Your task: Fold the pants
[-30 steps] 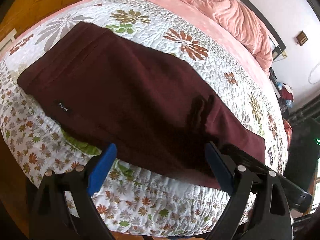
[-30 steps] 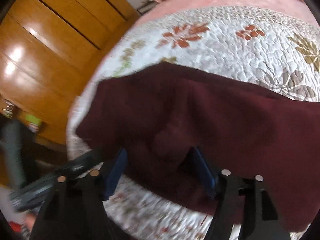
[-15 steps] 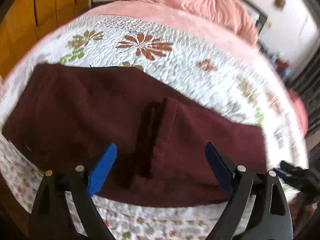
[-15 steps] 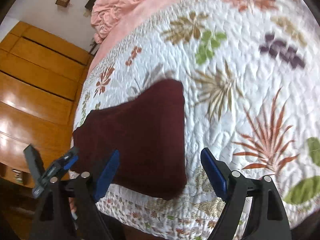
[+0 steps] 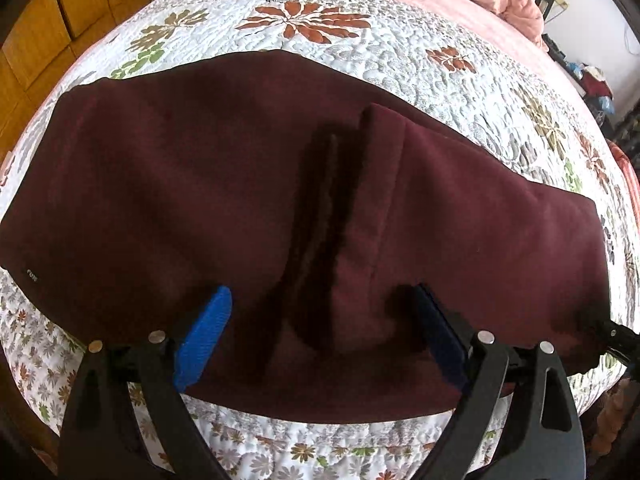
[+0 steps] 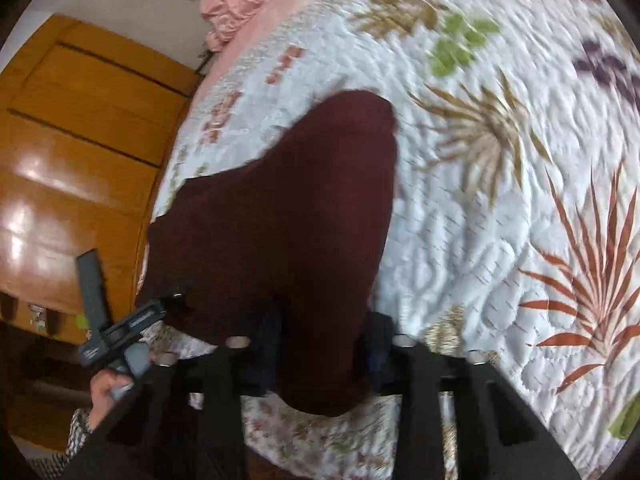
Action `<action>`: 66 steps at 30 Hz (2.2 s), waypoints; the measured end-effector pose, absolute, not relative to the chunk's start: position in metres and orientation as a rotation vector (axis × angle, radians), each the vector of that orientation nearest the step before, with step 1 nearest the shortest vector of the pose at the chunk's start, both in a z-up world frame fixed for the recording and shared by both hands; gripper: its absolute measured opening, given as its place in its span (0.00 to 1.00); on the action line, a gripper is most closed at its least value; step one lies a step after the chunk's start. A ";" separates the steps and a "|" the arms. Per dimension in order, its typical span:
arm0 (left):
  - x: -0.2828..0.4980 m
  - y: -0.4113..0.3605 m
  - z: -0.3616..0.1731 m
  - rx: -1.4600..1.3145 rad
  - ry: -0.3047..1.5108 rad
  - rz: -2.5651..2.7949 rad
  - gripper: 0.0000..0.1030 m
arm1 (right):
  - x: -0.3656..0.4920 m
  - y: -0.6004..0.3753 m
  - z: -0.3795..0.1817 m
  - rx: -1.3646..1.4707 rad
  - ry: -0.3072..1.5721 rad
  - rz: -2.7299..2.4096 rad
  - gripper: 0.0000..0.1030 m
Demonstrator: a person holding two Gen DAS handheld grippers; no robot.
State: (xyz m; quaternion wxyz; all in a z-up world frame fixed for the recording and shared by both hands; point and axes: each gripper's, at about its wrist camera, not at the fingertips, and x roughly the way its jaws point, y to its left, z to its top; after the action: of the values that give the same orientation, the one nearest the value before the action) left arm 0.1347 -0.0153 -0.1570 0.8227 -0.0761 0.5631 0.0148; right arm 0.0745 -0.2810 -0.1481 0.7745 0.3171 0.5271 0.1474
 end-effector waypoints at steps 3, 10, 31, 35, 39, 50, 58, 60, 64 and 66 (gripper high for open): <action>0.131 -0.013 -0.148 -0.224 1.188 -0.018 0.88 | 0.067 -0.285 -0.112 0.666 1.068 0.332 0.20; 0.121 -0.030 -0.167 -0.138 1.181 -0.029 0.92 | 0.057 -0.284 -0.155 0.525 1.246 0.171 0.22; 0.153 -0.065 -0.167 -0.136 1.161 -0.118 0.92 | 0.106 -0.272 -0.139 0.546 1.184 0.126 0.22; 0.149 -0.057 -0.167 -0.161 1.152 -0.149 0.91 | 0.099 -0.283 -0.134 0.609 1.152 0.151 0.24; 0.136 -0.034 -0.139 -0.223 1.104 -0.140 0.91 | 0.080 -0.277 -0.100 0.574 1.075 0.167 0.42; 0.087 0.145 -0.122 -0.728 1.148 0.030 0.92 | 0.068 -0.181 -0.090 0.430 1.108 0.344 0.48; 0.055 0.251 -0.138 -1.067 1.065 0.117 0.90 | 0.072 -0.164 -0.114 0.401 1.179 0.336 0.48; 0.054 0.262 -0.149 -1.145 1.045 0.093 0.90 | 0.074 -0.164 -0.120 0.411 1.193 0.328 0.48; 0.054 0.267 -0.166 -1.251 1.028 0.075 0.90 | 0.074 -0.167 -0.126 0.424 1.203 0.317 0.48; 0.053 0.267 -0.171 -1.263 1.016 0.055 0.90 | 0.075 -0.165 -0.127 0.412 1.204 0.315 0.48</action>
State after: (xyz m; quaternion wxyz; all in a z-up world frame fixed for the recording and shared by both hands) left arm 0.0534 0.2668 -0.1706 0.6888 -0.5647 0.4540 0.0247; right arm 0.0751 -0.1655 -0.1270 0.7928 0.1915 0.5598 0.1466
